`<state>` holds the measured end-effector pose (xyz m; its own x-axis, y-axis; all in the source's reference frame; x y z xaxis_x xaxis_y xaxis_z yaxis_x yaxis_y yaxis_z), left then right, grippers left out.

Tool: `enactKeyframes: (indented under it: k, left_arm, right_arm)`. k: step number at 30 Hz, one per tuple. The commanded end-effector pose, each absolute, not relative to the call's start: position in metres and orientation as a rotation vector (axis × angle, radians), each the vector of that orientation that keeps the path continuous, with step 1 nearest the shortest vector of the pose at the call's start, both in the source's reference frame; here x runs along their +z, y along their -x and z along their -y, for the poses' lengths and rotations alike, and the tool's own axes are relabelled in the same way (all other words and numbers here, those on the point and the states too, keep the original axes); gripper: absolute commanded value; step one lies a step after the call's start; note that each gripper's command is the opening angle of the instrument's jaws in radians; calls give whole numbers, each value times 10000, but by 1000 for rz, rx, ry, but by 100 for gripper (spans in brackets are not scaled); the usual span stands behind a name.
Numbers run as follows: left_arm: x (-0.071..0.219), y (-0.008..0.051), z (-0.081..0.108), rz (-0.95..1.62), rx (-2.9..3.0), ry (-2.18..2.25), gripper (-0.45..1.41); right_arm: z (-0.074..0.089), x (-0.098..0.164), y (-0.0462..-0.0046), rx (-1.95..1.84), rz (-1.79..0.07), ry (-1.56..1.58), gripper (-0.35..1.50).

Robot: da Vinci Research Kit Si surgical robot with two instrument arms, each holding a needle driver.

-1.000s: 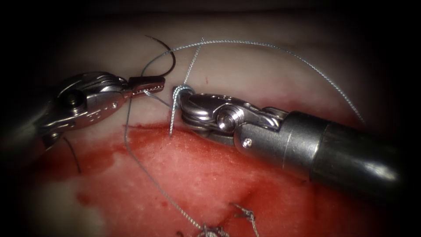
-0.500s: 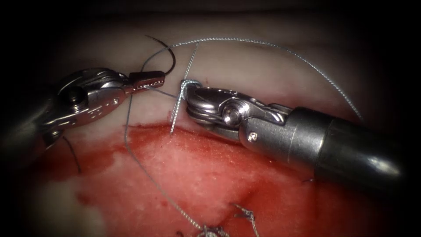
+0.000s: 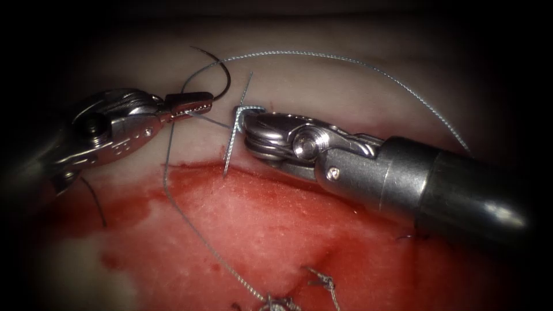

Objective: Wound Closure

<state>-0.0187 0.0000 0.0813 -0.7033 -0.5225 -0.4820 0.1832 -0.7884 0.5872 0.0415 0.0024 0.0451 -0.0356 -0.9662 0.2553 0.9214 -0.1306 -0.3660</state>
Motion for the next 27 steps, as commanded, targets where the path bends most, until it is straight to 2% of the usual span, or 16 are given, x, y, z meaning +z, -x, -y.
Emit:
enactKeyframes:
  k: [1,12,13,15,23,24,27]
  left_arm:
    - [804,188,-14,735,-2477,-921,-45]
    - [799,184,-18,732,-2486,-922,-45]
    - [799,185,-18,733,-2487,-921,-45]
    - [799,185,-18,736,-2487,-923,-45]
    - [799,185,-18,737,-2491,-920,-45]
    - [799,185,-18,738,-2491,-919,-45]
    - [802,186,-15,745,-2494,-909,-45]
  right_arm:
    - [-34,443,-423,-1615,-140,526,10]
    - [-42,438,-421,-1606,-192,538,29]
    - [-42,436,-421,-1605,-193,537,41]
    - [-44,434,-420,-1604,-197,535,52]
    - [-44,432,-417,-1605,-200,539,46]
    - [-44,433,-417,-1606,-199,543,36]
    - [-38,438,-420,-1620,-202,522,24]
